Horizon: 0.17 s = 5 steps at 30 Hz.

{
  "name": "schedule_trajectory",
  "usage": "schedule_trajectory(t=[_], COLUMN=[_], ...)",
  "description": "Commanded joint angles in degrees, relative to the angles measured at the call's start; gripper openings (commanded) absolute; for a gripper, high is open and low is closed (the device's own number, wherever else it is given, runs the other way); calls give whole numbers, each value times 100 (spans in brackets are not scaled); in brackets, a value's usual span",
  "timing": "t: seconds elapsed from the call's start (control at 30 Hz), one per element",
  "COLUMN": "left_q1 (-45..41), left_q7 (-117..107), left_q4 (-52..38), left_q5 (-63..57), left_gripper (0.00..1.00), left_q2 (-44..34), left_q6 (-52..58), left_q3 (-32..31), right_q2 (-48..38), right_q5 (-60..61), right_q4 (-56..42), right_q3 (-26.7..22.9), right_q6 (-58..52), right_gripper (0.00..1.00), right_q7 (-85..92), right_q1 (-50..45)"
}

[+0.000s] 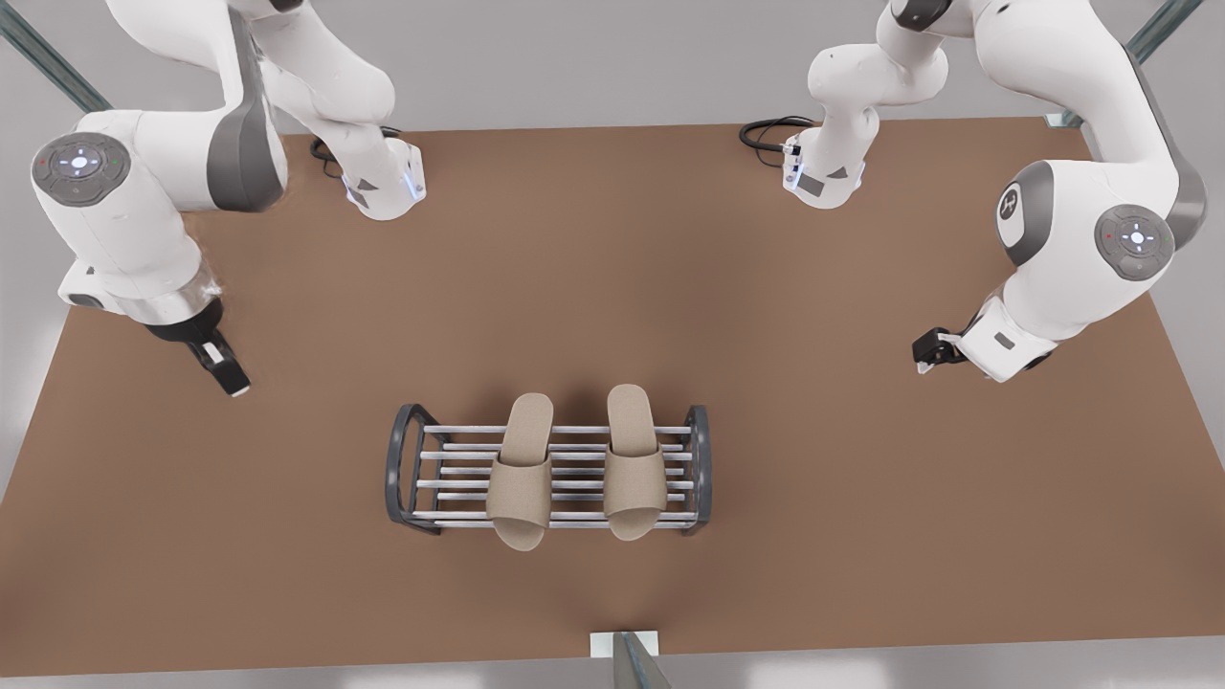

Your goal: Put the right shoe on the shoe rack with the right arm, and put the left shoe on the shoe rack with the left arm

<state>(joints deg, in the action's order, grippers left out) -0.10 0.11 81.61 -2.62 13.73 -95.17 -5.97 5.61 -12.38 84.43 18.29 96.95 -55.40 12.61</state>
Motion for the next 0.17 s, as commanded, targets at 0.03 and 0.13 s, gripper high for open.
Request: schedule_trajectory(t=[0.03, 0.13], left_q1=[10, 1], left_q7=[-73, -73], left_q4=[4, 4], left_q5=[-1, -1], left_gripper=[100, 100], left_q2=[7, 16], left_q6=[-11, -10], left_q3=[0, 0], right_q2=[-315, -60], right_q5=[1124, 1132], right_q4=[284, 197], right_q3=[-1452, -1364], right_q6=[-510, -492], right_gripper=[100, 100], right_q7=[5364, 5356], right_q1=[-1182, -1313])
